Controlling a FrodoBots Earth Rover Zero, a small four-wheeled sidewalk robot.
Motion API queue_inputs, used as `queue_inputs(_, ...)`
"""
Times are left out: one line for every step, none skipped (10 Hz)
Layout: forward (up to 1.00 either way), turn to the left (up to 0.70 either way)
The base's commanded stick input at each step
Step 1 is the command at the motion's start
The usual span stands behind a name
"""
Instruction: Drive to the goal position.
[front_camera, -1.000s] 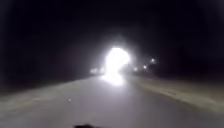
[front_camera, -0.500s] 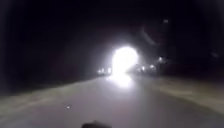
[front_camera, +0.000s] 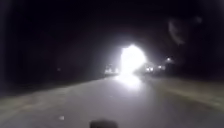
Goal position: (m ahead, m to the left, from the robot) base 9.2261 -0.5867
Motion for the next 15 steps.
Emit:
queue_inputs(1.00, -0.07)
queue_inputs(1.00, -0.04)
queue_inputs(1.00, -0.04)
queue_inputs(1.00, -0.04)
queue_inputs(1.00, -0.04)
queue_inputs(1.00, -0.04)
queue_inputs(1.00, -0.04)
queue_inputs(1.00, -0.04)
queue_inputs(1.00, -0.04)
queue_inputs(1.00, -0.04)
queue_inputs(1.00, -0.03)
queue_inputs(1.00, -0.02)
queue_inputs(1.00, 0.00)
queue_inputs(1.00, 0.00)
queue_inputs(1.00, 0.00)
